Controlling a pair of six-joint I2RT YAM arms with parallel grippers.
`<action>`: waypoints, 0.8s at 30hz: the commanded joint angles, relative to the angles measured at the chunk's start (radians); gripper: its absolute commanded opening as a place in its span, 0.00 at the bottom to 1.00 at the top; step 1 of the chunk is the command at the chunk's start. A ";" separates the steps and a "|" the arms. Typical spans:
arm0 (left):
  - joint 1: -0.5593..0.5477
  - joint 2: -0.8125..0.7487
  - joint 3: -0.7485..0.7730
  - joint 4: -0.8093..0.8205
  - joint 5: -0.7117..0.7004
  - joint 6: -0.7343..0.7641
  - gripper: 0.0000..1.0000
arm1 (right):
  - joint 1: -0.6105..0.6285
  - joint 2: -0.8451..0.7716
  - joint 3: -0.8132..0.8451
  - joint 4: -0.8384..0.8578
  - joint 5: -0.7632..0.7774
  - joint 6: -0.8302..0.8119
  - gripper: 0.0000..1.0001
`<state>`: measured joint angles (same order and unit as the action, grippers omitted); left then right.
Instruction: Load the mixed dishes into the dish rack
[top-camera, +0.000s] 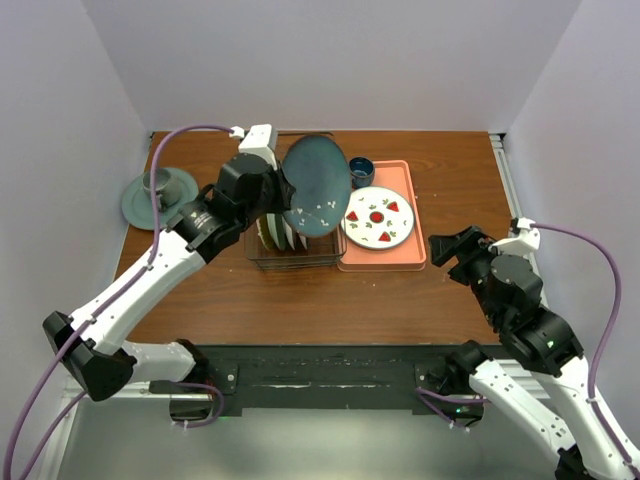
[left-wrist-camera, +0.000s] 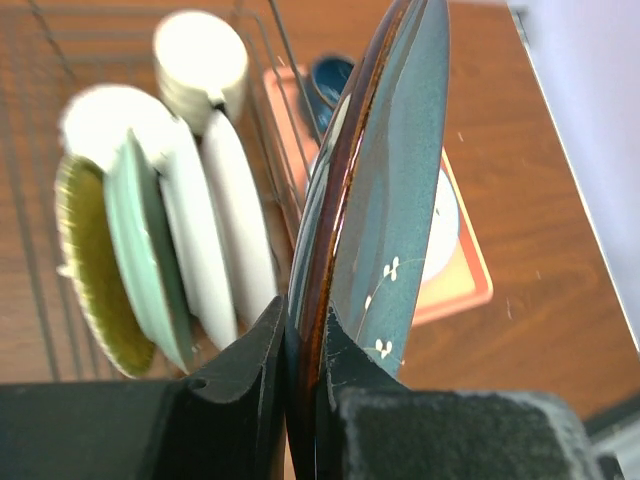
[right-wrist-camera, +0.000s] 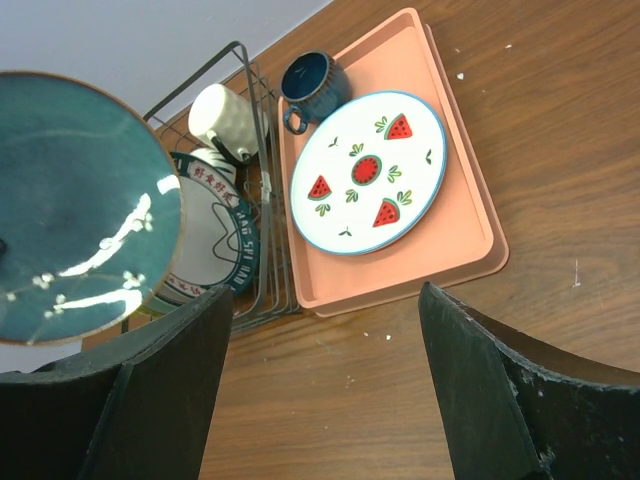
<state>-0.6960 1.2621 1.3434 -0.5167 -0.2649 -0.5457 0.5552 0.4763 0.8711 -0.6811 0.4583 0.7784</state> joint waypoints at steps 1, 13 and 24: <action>-0.005 0.002 0.121 0.093 -0.186 0.023 0.00 | -0.001 -0.005 0.000 0.008 0.037 0.027 0.79; -0.128 0.232 0.352 -0.055 -0.519 0.096 0.00 | 0.000 0.005 -0.037 0.020 0.037 0.047 0.79; -0.169 0.359 0.448 -0.184 -0.754 0.038 0.00 | 0.000 0.013 -0.055 0.023 0.039 0.048 0.79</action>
<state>-0.8604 1.6276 1.6859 -0.7727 -0.8177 -0.4610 0.5552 0.4782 0.8253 -0.6830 0.4622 0.8108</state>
